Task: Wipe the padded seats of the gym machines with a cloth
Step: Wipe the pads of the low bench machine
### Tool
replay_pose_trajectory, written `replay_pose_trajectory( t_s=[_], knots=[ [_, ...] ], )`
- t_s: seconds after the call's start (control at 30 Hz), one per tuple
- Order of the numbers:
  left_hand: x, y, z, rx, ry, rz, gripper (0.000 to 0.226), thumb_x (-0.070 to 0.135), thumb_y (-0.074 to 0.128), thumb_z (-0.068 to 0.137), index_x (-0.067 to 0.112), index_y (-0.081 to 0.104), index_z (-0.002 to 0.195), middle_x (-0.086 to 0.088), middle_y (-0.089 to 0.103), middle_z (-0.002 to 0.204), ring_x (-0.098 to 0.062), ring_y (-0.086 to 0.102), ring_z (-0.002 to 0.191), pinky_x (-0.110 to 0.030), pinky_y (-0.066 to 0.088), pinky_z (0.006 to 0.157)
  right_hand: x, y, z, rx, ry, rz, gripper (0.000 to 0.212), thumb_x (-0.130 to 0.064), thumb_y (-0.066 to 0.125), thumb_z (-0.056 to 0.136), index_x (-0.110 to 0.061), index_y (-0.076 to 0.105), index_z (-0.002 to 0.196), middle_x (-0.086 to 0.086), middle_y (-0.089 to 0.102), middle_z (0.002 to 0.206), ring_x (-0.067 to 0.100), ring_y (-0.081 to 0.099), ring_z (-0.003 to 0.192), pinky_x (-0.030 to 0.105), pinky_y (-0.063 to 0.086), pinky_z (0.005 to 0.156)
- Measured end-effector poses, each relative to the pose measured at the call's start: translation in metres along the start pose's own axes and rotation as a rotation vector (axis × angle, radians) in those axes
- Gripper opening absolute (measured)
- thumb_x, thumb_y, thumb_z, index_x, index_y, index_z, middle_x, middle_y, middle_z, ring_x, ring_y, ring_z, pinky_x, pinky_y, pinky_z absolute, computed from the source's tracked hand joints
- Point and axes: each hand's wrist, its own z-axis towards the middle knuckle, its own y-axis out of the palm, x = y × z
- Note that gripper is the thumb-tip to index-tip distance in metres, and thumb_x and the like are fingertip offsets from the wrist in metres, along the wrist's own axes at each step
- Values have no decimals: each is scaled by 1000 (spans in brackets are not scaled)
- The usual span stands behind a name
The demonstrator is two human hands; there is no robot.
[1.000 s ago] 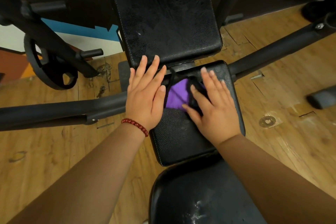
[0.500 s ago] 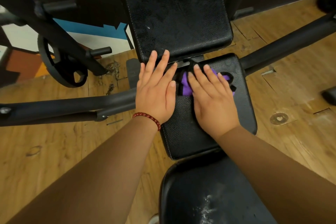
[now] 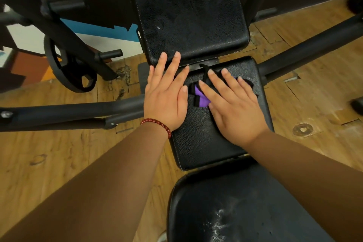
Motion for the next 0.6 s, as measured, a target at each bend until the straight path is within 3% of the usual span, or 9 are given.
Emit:
replay_pose_trajectory(
  t_s=[0.13,0.4,0.6],
  knots=[
    [0,1,0,2,-3,35,47,25,31,96,11,54,134,-6,27,157,-25,8,148,-36,-5,120,1,-2,33,-20,40,1,50,-33,31,99,-27,36,148,4,33,156,29,23,146,45,14,117],
    [-1,3,-1,1,2,65,47,23,36,94,14,52,137,-6,26,158,-26,8,148,-40,-3,120,6,-2,-11,-44,6,-2,49,-36,32,101,-28,35,149,2,30,157,29,21,146,48,17,117],
    [-1,3,-1,-14,7,84,49,24,38,93,14,50,139,-6,25,158,-28,8,148,-40,-3,120,4,-2,23,-52,165,5,52,-40,26,100,-32,26,151,2,21,160,28,13,148,46,9,118]
  ],
)
